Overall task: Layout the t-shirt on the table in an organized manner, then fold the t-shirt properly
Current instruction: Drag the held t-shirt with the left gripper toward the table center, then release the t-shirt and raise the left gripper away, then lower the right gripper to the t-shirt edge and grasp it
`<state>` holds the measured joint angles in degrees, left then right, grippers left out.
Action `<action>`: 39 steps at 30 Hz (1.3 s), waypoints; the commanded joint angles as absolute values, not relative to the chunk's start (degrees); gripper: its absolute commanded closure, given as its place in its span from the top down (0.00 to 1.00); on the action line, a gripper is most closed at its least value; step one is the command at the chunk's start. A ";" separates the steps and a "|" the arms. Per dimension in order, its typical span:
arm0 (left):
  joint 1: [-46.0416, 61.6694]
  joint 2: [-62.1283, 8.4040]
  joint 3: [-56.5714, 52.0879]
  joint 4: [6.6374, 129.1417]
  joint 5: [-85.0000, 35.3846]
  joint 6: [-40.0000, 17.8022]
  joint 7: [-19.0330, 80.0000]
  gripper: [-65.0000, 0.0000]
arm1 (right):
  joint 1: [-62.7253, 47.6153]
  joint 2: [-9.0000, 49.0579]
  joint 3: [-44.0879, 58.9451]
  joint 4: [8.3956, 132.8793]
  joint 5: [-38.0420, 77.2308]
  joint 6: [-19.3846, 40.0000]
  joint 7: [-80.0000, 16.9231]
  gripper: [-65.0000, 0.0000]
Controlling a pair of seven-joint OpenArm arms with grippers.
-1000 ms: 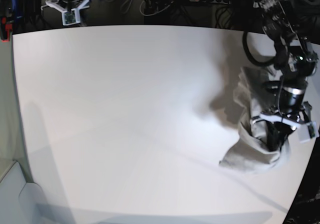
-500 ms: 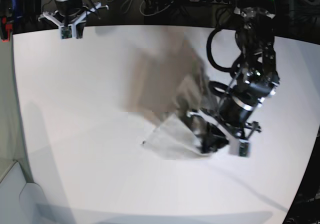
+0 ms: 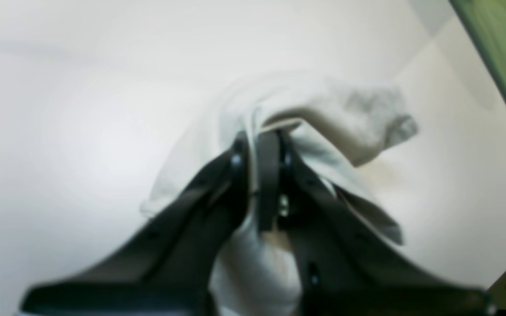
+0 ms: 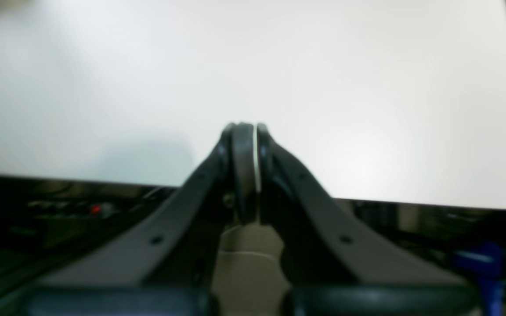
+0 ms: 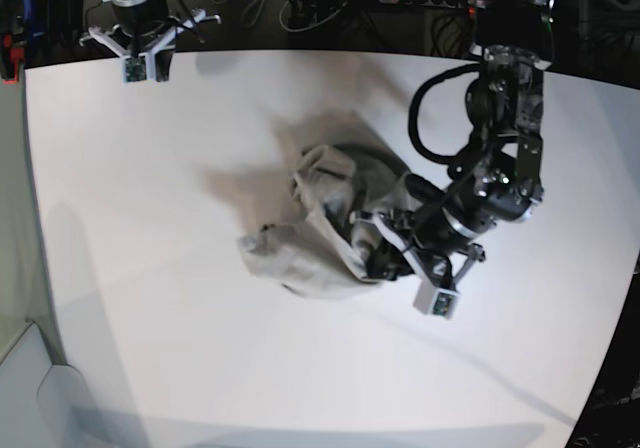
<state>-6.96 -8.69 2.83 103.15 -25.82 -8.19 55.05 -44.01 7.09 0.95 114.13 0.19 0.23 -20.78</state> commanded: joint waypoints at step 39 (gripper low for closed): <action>24.92 -13.58 -32.40 113.19 -31.34 -19.03 54.81 1.00 | -15.52 7.60 -16.04 115.74 -0.04 0.40 -25.10 0.51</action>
<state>24.80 -12.86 -32.10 111.94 -30.33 -18.92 55.66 -15.90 7.55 -16.38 114.87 0.27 0.34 -26.17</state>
